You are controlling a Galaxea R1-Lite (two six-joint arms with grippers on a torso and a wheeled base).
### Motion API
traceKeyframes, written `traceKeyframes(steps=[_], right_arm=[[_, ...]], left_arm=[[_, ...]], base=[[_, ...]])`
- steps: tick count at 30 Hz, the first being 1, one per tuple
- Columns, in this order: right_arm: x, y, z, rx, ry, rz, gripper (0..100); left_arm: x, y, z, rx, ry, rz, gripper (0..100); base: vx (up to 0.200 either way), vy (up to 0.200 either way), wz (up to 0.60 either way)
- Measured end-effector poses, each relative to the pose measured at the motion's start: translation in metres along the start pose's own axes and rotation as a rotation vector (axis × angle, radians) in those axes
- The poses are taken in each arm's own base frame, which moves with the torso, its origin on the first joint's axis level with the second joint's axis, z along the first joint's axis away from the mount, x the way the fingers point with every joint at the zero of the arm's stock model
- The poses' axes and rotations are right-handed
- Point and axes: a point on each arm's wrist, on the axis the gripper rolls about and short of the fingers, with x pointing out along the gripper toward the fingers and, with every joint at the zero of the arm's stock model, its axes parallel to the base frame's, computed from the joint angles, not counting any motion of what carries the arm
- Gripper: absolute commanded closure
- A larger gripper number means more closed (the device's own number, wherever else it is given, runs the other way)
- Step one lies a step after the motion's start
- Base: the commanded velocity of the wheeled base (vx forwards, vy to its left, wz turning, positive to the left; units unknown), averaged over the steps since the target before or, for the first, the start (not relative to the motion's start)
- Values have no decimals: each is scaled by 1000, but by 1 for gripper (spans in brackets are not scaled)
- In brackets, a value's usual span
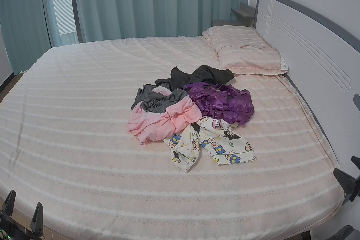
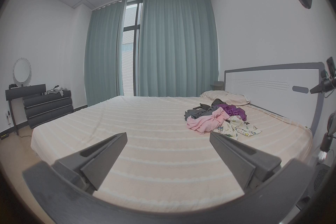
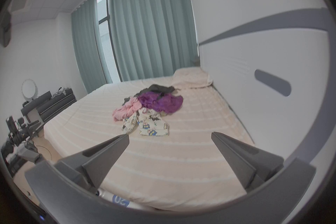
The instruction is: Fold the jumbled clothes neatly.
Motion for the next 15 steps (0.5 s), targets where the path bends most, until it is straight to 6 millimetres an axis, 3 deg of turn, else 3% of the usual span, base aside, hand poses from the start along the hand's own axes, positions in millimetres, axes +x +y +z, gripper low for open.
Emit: traceKeyframes(steps=[8,15], right_arm=[[68,-3,22,115,219,26,0],[144,-3,26,213,354,30,0]], left_arm=[[0,0,0,0,0,-2,0],[0,0,0,0,-1,-3,0]], base=[[0,0,0],[0,0,0]])
